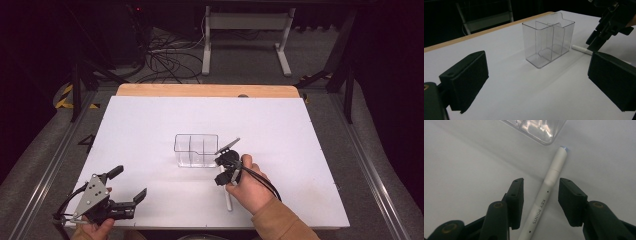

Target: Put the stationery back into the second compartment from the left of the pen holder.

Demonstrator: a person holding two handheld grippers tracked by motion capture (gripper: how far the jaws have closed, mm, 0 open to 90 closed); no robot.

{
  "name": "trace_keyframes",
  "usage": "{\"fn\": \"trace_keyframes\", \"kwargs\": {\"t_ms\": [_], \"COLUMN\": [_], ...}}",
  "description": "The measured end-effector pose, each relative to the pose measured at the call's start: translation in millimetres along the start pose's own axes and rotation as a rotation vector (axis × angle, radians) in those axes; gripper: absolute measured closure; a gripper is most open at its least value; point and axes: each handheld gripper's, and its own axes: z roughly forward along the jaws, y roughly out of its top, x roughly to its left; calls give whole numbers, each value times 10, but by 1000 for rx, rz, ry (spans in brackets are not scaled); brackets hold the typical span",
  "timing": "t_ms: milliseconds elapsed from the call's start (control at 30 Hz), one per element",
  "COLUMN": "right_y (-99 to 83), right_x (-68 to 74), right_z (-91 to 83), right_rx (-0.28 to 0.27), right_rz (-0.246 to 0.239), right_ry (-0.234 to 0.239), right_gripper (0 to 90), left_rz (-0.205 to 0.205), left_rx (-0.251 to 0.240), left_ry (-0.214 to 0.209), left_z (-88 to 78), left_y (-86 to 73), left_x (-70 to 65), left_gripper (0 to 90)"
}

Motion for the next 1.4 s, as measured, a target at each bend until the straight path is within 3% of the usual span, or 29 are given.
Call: {"fn": "trace_keyframes", "kwargs": {"t_ms": [200, 367, 567, 867, 1400], "right_y": [-1, 3, 6, 15, 1], "right_x": [2, 1, 7, 40, 70], "right_z": [65, 113, 162, 187, 196], "right_rx": [7, 34, 32, 43, 26], "right_rz": [60, 77, 131, 147, 168], "right_ry": [-25, -58, -56, -102, -129], "right_gripper": [613, 651, 669, 710, 750], "left_rz": [7, 7, 8, 10, 18], "left_rx": [2, 1, 2, 5, 3], "left_ry": [0, -1, -2, -4, -4], "left_z": [2, 3, 4, 5, 3], "left_y": [3, 3, 1, -1, 2], "left_x": [3, 0, -7, -9, -11], "left_gripper": [38, 38, 38, 38, 38]}}
